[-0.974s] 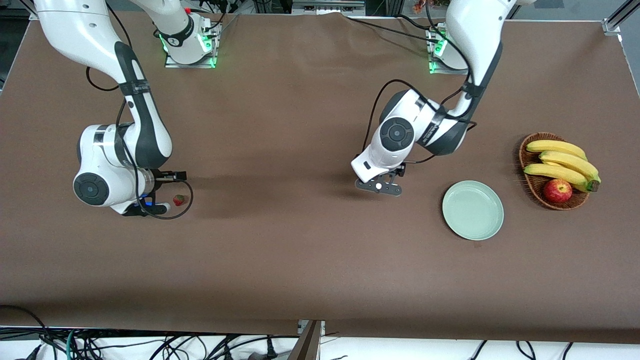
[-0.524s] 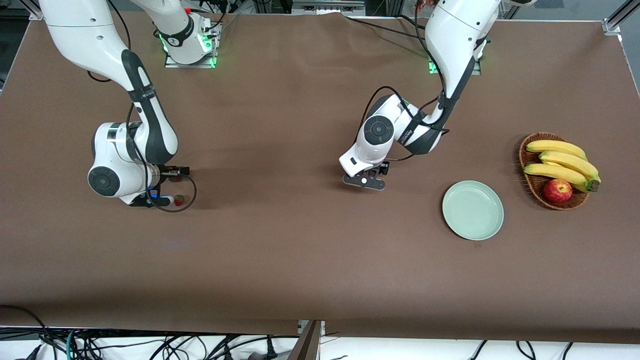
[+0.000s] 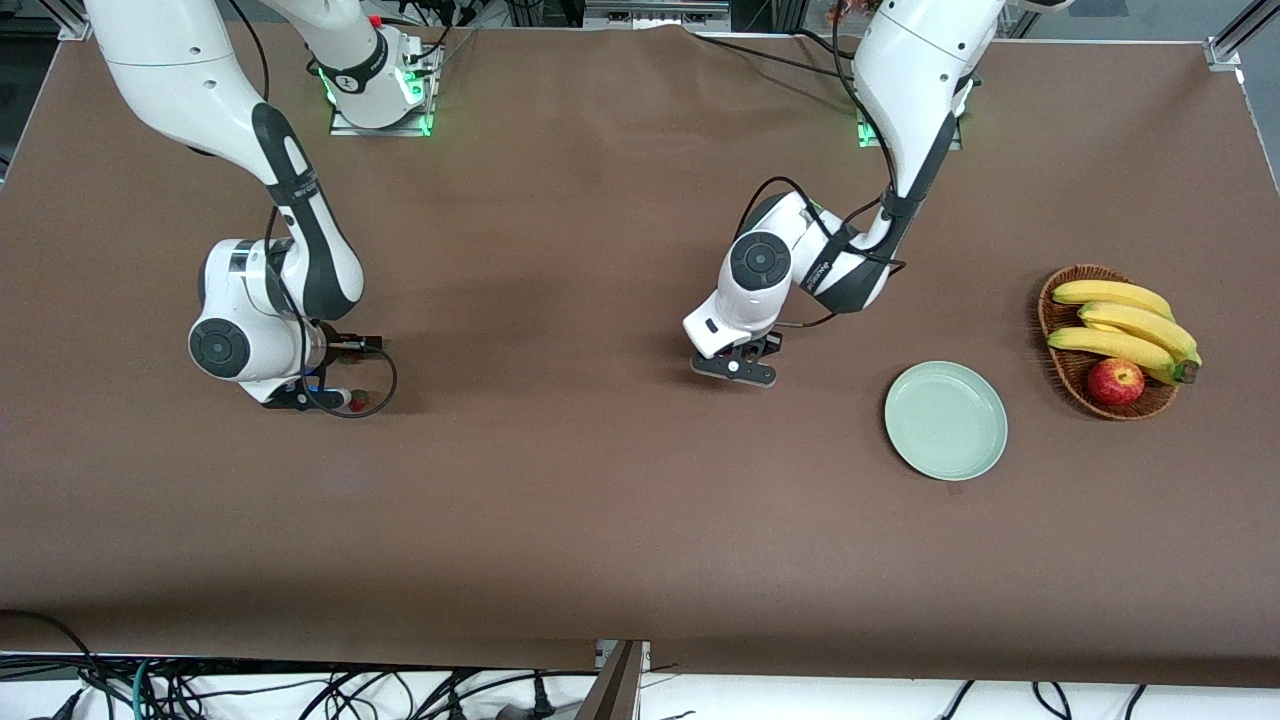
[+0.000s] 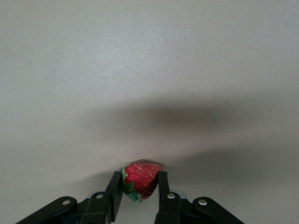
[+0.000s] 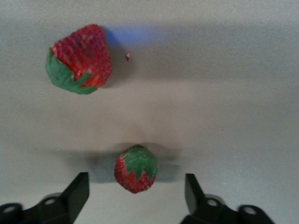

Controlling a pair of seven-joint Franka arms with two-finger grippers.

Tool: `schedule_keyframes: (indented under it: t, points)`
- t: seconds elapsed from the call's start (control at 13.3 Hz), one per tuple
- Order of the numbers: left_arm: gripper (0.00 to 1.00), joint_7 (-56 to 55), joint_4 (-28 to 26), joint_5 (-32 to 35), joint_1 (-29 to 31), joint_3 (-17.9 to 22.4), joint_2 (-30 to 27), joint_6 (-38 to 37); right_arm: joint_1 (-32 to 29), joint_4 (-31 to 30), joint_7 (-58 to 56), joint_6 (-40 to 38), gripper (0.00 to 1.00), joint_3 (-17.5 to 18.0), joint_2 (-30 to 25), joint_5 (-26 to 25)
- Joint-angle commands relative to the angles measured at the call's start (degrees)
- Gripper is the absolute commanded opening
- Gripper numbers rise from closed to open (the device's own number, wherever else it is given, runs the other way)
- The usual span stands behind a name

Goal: Collect all strawberries into plate
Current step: 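Place the strawberry on the plate while the right gripper grasps another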

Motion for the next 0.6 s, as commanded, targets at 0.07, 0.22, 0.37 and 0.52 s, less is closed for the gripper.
schedule_keyframes:
  t: [0.07,0.22,0.37,0.52]
  points:
    - [0.18,6.0,0.1,1.6,4.7,0.2,-6.4,-10.7,0.3,-1.6,-0.3,0.5,0.04,-0.2,-1.8,0.9]
    - [0.18,16.3,0.3,4.1,9.7,0.2,-8.7,-16.3,0.3,-1.4,-0.3,0.5,0.00,-0.2,-1.9,1.0]
    - [0.19,25.1,0.1,7.5,13.9,0.1,-9.5,-18.8,0.3,-0.6,-0.4,0.1,0.00,-0.1,-2.5,0.9]
    - [0.20,32.8,0.0,11.3,18.0,0.0,-9.3,-18.7,0.5,2.1,-0.2,-0.7,0.00,2.1,-2.8,0.9]
